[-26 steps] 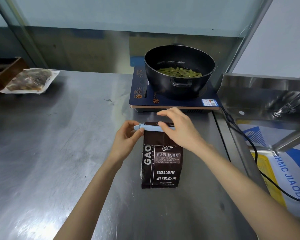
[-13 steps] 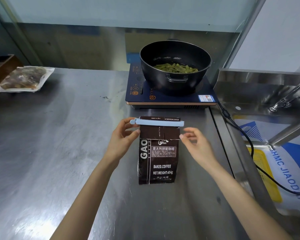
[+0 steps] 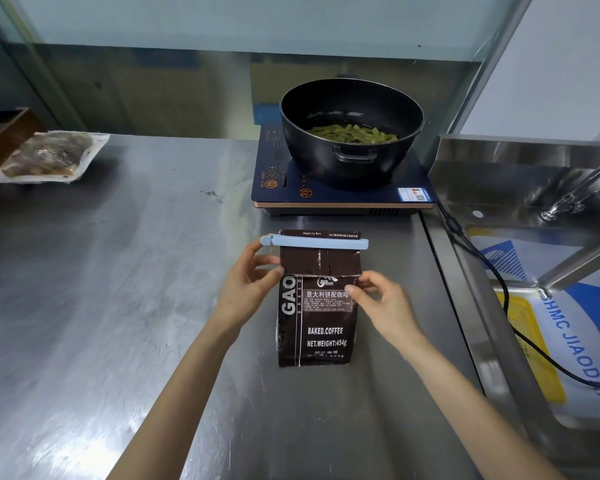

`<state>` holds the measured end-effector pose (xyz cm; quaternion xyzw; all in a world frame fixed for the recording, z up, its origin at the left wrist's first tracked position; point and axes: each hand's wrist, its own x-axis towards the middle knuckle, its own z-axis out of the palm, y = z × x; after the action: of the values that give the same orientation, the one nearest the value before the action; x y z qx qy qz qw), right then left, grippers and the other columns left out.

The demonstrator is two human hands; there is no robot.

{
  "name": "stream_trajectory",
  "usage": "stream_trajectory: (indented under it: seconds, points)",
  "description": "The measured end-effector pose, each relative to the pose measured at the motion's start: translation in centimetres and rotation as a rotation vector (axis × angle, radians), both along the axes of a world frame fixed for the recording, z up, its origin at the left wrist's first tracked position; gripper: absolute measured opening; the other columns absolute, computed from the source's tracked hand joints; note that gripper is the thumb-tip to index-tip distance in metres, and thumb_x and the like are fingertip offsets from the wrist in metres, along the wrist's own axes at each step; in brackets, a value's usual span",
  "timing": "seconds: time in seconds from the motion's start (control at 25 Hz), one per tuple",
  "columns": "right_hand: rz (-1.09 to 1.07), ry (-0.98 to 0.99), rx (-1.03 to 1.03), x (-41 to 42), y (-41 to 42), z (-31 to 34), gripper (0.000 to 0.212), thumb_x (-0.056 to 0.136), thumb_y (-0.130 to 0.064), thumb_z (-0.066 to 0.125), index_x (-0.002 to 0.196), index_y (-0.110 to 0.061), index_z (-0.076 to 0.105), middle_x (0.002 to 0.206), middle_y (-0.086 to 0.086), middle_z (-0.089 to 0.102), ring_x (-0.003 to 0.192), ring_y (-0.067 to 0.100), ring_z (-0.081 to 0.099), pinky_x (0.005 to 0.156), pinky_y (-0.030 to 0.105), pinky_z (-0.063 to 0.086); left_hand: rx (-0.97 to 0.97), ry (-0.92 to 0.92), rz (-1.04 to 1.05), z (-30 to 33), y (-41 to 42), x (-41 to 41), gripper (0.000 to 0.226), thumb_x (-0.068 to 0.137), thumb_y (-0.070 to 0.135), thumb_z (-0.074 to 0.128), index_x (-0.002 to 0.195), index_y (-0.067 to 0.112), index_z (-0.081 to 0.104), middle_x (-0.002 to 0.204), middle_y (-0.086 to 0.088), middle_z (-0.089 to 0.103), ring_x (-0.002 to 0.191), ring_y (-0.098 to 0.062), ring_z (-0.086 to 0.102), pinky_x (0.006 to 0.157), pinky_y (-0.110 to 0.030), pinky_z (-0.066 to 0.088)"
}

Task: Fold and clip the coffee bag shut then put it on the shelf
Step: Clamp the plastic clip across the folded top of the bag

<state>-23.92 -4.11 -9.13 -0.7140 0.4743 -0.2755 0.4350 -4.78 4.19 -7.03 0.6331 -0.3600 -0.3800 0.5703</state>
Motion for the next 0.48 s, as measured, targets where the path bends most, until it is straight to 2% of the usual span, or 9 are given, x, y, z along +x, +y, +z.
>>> stream_trajectory:
  seconds: [0.12, 0.24, 0.28, 0.4, 0.48]
  points:
    - [-0.024, -0.027, -0.002, 0.1, 0.2, 0.0, 0.004, 0.080, -0.019, 0.062, 0.081, -0.022, 0.059, 0.081, -0.010, 0.062, 0.076, -0.002, 0.053, 0.064, 0.000, 0.039, 0.040, 0.006, -0.011, -0.5, 0.6, -0.6, 0.051, 0.084, 0.008, 0.057, 0.127, 0.027, 0.039, 0.095, 0.001, 0.055, 0.084, -0.009, 0.056, 0.063, -0.006, 0.048]
    - [-0.046, -0.035, 0.010, 0.1, 0.5, 0.0, 0.005, 0.080, -0.018, 0.062, 0.085, -0.019, 0.062, 0.083, -0.008, 0.062, 0.076, -0.002, 0.053, 0.063, -0.002, 0.037, 0.107, -0.088, -0.024, -1.3, 1.6, -1.5, 0.049, 0.082, 0.009, 0.060, 0.126, 0.016, 0.042, 0.102, -0.002, 0.057, 0.090, -0.008, 0.056, 0.068, -0.006, 0.047]
    - [-0.053, -0.036, 0.013, 0.2, 0.6, 0.0, 0.007, 0.080, -0.018, 0.062, 0.087, -0.017, 0.063, 0.084, -0.006, 0.063, 0.076, -0.001, 0.053, 0.063, -0.002, 0.037, 0.126, -0.122, -0.021, -1.5, 1.9, -1.7, 0.045, 0.081, 0.010, 0.061, 0.123, 0.014, 0.045, 0.105, -0.002, 0.057, 0.093, -0.011, 0.056, 0.071, -0.009, 0.047]
    - [-0.105, -0.064, 0.029, 0.2, 1.1, 0.1, 0.011, 0.080, -0.017, 0.063, 0.090, -0.015, 0.064, 0.085, -0.002, 0.063, 0.075, 0.000, 0.054, 0.062, -0.002, 0.038, 0.201, -0.145, -0.013, -2.2, 2.7, -2.4, 0.033, 0.081, 0.016, 0.062, 0.112, 0.015, 0.053, 0.116, -0.005, 0.058, 0.102, -0.017, 0.055, 0.087, -0.028, 0.046]
    - [-0.131, -0.080, 0.033, 0.1, 1.6, 0.1, 0.013, 0.079, -0.016, 0.064, 0.091, -0.013, 0.064, 0.086, 0.000, 0.063, 0.074, -0.002, 0.054, 0.061, -0.003, 0.038, 0.200, -0.122, 0.010, -2.4, 3.1, -2.6, 0.028, 0.081, 0.016, 0.062, 0.108, 0.015, 0.056, 0.116, -0.007, 0.061, 0.098, -0.016, 0.057, 0.087, -0.029, 0.045]
